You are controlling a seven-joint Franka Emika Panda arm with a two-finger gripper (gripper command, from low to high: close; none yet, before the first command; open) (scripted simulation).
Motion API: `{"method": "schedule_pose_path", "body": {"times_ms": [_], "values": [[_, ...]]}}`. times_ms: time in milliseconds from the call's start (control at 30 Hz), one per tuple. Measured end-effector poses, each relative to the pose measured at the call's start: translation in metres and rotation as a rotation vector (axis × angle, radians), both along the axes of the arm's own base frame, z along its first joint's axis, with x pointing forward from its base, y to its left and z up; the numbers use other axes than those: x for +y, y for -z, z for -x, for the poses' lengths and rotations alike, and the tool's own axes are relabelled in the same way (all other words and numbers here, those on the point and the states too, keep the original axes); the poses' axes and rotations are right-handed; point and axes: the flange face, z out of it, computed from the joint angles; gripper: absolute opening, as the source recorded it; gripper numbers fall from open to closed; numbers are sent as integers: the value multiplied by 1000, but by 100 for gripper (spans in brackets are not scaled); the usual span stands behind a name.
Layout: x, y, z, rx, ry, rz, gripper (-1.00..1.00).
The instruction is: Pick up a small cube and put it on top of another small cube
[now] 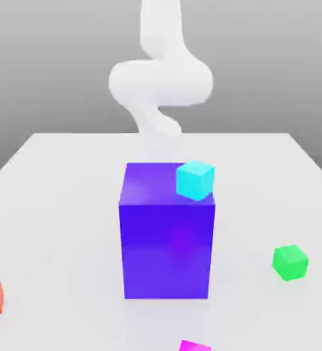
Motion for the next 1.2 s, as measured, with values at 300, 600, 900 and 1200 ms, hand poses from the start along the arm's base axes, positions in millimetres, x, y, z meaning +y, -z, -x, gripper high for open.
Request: {"method": "schedule_pose_path", "body": {"times_ms": [300,600,900,1200], "values": [[13,127,-99,201,-342,47,0],[42,271,-152,361,-646,145,0],[55,407,-164,500,-920,312,0],[53,522,-159,597,-1128,496,0]]}}
